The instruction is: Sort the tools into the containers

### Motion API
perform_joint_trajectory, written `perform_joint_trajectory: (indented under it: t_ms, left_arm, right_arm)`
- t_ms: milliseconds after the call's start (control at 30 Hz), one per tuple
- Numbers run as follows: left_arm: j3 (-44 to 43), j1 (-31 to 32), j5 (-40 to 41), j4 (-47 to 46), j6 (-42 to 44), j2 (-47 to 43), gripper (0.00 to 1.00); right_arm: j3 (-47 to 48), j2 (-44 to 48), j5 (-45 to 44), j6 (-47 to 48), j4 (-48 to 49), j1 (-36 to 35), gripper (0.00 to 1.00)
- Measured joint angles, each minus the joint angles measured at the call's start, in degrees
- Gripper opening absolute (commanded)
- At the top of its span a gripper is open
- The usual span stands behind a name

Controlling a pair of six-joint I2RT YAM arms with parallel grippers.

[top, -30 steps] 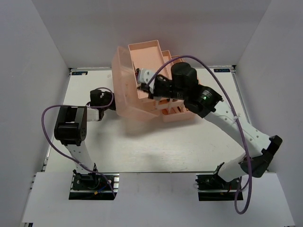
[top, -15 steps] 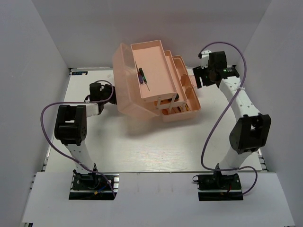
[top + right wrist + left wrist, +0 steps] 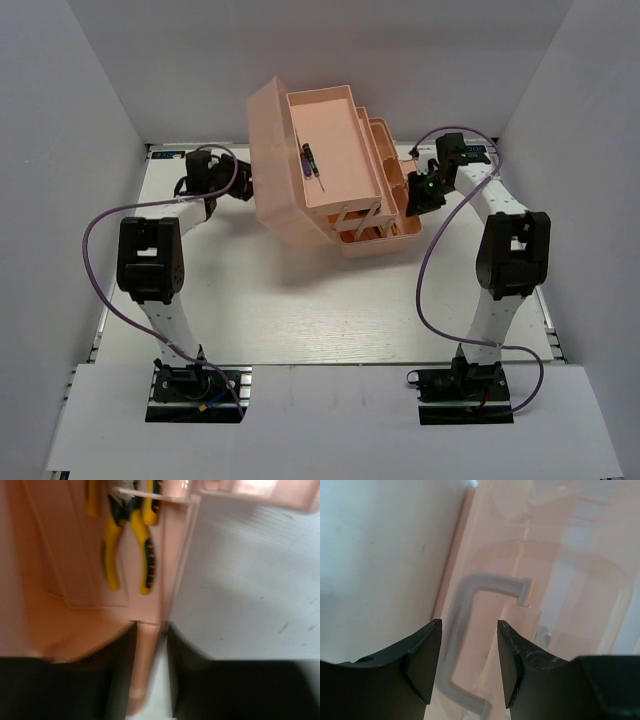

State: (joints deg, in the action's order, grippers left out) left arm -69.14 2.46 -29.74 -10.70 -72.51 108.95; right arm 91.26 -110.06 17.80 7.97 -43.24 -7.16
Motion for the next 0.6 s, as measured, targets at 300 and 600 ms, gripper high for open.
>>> perform_joint_trajectory:
  t_ms: [300, 600]
  left_arm:
    - [-17.18, 2.82, -5.55, 4.74, 2.71, 5.05, 0.59]
    - [-29.24, 10.97, -10.29, 5.03, 2.58, 9.81, 0.59]
  right_arm:
    - [0.0, -1.01, 1.64, -3.74, 0.28, 1.75, 0.0]
    - [-0.35, -1.01, 3.04, -5.44, 0.26, 1.73, 0.0]
